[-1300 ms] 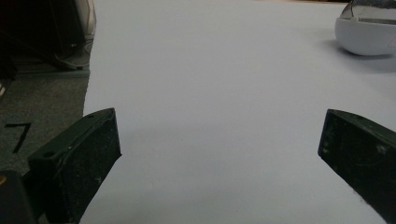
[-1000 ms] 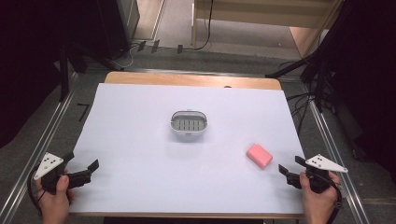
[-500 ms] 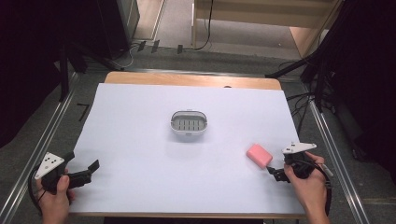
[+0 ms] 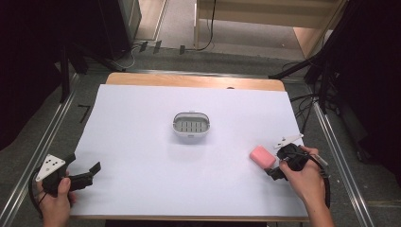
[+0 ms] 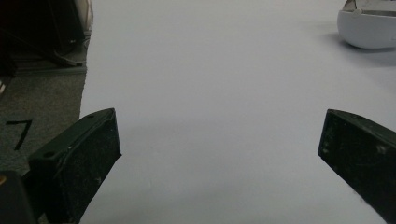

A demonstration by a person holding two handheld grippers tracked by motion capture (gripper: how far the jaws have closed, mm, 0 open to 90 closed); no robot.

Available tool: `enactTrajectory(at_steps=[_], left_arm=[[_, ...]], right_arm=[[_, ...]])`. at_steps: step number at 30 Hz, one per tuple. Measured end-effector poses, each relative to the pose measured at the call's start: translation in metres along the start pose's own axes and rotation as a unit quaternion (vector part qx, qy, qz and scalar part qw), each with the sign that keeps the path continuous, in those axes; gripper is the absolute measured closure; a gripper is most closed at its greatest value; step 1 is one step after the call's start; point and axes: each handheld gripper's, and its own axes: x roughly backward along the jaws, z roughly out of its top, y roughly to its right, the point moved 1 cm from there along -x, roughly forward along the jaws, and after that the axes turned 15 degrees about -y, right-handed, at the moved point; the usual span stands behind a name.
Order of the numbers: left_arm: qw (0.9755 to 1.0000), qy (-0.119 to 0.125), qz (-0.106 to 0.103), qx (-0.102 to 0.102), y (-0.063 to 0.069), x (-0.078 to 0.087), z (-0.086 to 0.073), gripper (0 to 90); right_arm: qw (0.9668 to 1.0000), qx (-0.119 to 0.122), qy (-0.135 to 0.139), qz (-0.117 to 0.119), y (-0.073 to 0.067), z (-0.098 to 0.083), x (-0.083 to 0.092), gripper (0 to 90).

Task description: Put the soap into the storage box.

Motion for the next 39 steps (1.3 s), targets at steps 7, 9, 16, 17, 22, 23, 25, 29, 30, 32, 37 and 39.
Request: enactTrajectory(at_steps=[7, 9, 16, 17, 22, 23, 25, 29, 30, 32, 37, 39], left_arm=[[1.0, 0.0, 0.001, -0.003, 0.0, 0.0, 0.0, 0.0], [1.0, -0.001, 0.002, -0.003, 0.0, 0.0, 0.0, 0.0], [0.9999, -0.003, 0.006, -0.009, 0.002, -0.001, 0.0, 0.0], [0.9999, -0.004, 0.007, -0.011, 0.002, -0.001, 0.0, 0.0], [0.9999, -0.003, 0.006, -0.009, 0.002, -0.001, 0.0, 0.0], [0.9999, -0.003, 0.007, -0.01, 0.002, -0.001, 0.0, 0.0], [0.9999, -0.004, 0.006, -0.011, 0.002, -0.001, 0.0, 0.0], [0.9999, -0.004, 0.007, -0.01, 0.002, -0.001, 0.0, 0.0], [0.9999, -0.003, 0.006, -0.01, 0.002, -0.001, 0.0, 0.0], [0.9999, -0.003, 0.006, -0.01, 0.002, -0.001, 0.0, 0.0], [0.9999, -0.003, 0.005, -0.01, 0.002, -0.001, 0.0, 0.0], [0.9999, -0.003, 0.006, -0.01, 0.002, -0.001, 0.0, 0.0]], right_arm=[[0.9996, 0.009, -0.025, 0.004, -0.003, 0.019, -0.001, 1.0], [0.9995, 0.004, -0.03, 0.005, -0.003, 0.022, -0.001, 2.0], [0.999, -0.004, -0.044, 0.013, -0.004, 0.031, -0.003, 5.2], [0.9987, -0.008, -0.049, 0.013, -0.004, 0.034, -0.004, 6.5], [0.9984, -0.018, -0.051, 0.018, -0.004, 0.04, -0.004, 13.7], [0.9979, -0.022, -0.058, 0.021, -0.004, 0.042, -0.003, 15.9], [0.9976, -0.024, -0.061, 0.022, -0.005, 0.045, -0.003, 18.2], [0.997, -0.026, -0.068, 0.028, -0.005, 0.049, -0.004, 24.8], [0.997, -0.025, -0.068, 0.028, -0.005, 0.05, -0.005, 26.4], [0.9967, -0.027, -0.07, 0.029, -0.005, 0.051, -0.006, 28.3], [0.9962, -0.019, -0.077, 0.035, -0.006, 0.054, -0.01, 36.8], [0.996, -0.02, -0.079, 0.035, -0.007, 0.055, -0.01, 38.2]])
